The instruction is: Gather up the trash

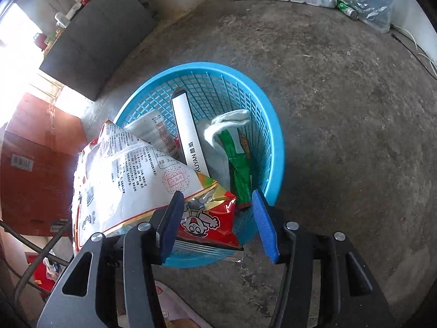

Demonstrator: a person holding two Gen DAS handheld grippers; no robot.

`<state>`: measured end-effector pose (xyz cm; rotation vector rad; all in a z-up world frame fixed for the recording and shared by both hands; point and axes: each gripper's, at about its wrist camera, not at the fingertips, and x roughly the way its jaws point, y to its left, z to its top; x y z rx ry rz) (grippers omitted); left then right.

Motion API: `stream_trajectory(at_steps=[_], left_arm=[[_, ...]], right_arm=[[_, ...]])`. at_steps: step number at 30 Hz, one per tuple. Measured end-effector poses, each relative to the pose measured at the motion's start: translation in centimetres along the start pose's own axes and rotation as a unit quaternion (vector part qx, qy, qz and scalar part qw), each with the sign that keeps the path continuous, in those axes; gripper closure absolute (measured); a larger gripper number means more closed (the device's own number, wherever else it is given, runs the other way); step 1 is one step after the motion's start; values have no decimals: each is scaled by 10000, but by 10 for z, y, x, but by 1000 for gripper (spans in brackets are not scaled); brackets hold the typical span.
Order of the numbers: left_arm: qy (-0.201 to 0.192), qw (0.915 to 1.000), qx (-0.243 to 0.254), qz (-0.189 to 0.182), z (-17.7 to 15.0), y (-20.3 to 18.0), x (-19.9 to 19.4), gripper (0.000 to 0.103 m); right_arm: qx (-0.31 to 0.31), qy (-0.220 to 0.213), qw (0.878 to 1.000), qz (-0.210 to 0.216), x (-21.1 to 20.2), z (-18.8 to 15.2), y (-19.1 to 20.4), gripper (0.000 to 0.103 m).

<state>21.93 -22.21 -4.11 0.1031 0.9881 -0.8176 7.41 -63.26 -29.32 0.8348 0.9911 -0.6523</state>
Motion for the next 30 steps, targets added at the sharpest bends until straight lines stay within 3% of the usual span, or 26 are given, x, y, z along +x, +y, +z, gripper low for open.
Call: stream_trajectory(at_steps=[8, 15, 20, 24, 30], left_arm=[[-21, 10000, -67, -46, -5, 6, -4, 72], [-85, 9999, -49, -75, -10, 3, -14, 64], [-103, 9999, -88, -61, -17, 2, -21, 63], [-132, 9998, -118, -39, -24, 3, -30, 59], [-215, 9996, -173, -50, -38, 4, -46, 56]], right_arm=[[479, -631, 9966, 204, -41, 9, -19, 48], [974, -868, 9907, 376, -73, 3, -41, 48], [624, -1359, 9873, 532, -116, -14, -25, 48], [-97, -1749, 9814, 781, -153, -35, 7, 48], [-743, -1638, 9801, 837, -166, -48, 42, 48]])
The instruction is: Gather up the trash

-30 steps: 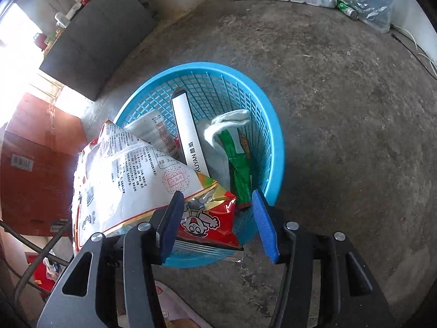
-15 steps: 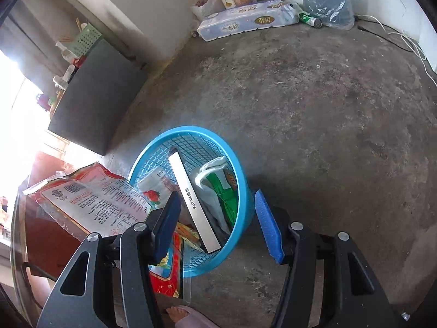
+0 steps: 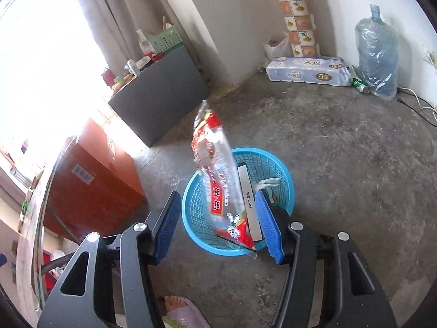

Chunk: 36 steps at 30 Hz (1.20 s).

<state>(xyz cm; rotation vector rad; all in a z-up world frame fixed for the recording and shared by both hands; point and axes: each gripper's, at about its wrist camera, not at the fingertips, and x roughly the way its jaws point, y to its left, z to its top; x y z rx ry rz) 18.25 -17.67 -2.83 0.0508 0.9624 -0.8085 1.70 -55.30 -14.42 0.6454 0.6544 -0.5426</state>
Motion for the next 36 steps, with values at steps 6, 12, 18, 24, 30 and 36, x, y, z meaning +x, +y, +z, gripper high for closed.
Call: stream_trajectory(at_steps=[6, 12, 18, 24, 30, 36], left_arm=[[-183, 9998, 28, -22, -16, -3, -25, 49], [-309, 9995, 27, -4, -39, -10, -47, 35], [-798, 9952, -457, 350, -61, -14, -78, 12], [-925, 9827, -1020, 1235, -72, -14, -100, 9], [-741, 9648, -1238, 2198, -93, -9, -106, 9], [-497, 9491, -1119, 2902, -108, -2, -105, 9]], right_arm=[[278, 115, 9993, 237, -19, -7, 1, 48], [-364, 57, 9989, 290, -75, -25, 37, 48], [-1780, -559, 9823, 160, -158, -57, 120, 8], [-2760, -796, 9575, 282, -208, -97, 194, 6], [-3472, -426, 9362, -334, -219, -140, 239, 6], [-3343, -9, 9414, -439, -217, -152, 237, 6]])
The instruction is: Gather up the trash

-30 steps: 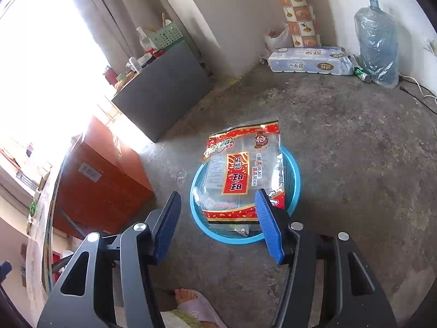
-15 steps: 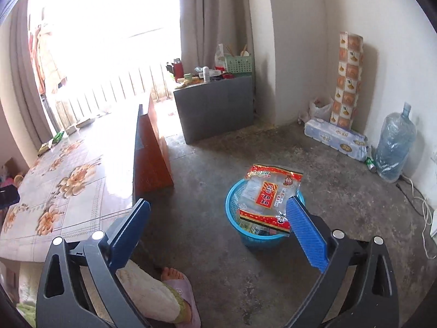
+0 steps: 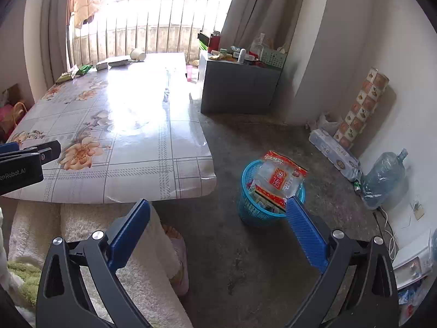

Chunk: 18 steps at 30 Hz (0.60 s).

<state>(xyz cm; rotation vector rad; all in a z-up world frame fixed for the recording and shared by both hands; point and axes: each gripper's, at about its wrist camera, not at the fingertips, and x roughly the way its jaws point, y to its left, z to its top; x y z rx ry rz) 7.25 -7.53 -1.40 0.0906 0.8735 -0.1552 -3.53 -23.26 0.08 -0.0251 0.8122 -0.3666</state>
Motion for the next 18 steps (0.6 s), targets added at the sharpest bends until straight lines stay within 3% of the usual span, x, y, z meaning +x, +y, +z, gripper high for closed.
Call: stream_trajectory(at_steps=[18], left_arm=[[470, 9983, -153, 298, -8, 14, 0, 9]], right_arm=[[434, 287, 9986, -123, 14, 0, -27, 6]])
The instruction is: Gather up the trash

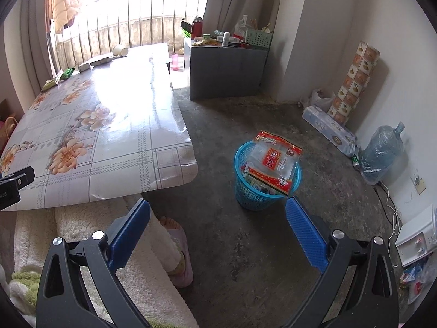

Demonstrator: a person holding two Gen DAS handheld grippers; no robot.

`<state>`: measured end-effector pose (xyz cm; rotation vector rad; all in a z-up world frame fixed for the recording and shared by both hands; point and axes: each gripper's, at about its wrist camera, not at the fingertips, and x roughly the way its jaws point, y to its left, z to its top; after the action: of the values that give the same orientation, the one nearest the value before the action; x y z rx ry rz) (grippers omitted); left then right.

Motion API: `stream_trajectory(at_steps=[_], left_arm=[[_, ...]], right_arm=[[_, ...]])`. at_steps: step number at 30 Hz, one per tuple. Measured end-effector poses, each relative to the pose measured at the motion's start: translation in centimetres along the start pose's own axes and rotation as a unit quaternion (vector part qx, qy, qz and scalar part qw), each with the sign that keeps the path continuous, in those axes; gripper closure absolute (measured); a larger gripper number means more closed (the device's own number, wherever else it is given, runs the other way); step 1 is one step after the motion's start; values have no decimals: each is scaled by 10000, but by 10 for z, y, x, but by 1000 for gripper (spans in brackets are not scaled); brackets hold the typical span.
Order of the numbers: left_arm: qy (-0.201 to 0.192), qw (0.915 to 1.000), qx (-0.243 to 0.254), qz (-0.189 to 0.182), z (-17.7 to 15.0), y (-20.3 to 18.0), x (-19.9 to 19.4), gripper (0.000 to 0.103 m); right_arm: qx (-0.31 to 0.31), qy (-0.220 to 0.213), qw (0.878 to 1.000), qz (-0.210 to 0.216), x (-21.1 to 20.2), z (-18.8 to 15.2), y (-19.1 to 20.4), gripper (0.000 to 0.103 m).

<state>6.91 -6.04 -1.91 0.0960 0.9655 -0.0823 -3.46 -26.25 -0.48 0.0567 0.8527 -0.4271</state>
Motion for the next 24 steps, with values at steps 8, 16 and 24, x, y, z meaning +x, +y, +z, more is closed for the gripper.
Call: stream_trajectory(at_steps=[8, 16, 24], left_arm=[[12, 9997, 236, 115, -3, -7, -2, 9], [-63, 9991, 388, 161, -4, -13, -5, 9], [24, 9990, 435, 87, -5, -17, -3, 9]], right_arm=[[96, 1, 9999, -46, 2, 0, -8, 6], [154, -26, 9998, -121, 1, 0, -14, 6], [136, -14, 9999, -106, 1, -1, -14, 6]])
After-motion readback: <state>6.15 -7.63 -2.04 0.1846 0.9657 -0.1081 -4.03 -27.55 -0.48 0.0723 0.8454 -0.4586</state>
